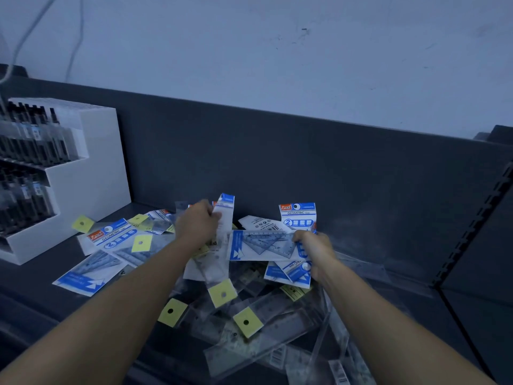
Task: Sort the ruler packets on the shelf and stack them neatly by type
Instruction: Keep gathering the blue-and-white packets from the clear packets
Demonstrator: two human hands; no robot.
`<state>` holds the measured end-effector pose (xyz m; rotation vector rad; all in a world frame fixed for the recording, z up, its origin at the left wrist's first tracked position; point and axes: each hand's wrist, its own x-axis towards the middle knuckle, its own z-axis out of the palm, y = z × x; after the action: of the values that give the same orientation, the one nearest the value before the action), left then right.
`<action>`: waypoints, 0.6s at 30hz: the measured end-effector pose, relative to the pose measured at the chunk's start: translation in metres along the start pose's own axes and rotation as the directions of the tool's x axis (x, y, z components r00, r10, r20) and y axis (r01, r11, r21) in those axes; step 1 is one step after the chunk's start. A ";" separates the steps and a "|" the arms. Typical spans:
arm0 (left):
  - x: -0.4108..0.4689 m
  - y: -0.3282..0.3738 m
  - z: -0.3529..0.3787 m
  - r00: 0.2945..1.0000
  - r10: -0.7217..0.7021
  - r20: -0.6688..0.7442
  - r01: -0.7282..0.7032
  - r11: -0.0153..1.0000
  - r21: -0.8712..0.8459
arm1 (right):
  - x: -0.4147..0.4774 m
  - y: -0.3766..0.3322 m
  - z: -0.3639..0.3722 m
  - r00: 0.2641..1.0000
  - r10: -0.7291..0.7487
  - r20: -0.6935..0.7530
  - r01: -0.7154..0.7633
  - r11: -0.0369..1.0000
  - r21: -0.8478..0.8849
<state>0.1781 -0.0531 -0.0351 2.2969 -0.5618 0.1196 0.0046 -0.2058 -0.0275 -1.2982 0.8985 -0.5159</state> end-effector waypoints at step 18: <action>-0.003 0.042 -0.011 0.947 -0.098 -0.307 -0.142 0.729 -0.669 | 0.002 0.005 0.005 0.998 -0.016 0.058 0.018 0.999 -0.027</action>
<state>0.1587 -0.0700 -0.0001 1.4936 -0.3717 0.2506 0.0091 -0.2026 -0.0326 -1.3403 0.8498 -0.4780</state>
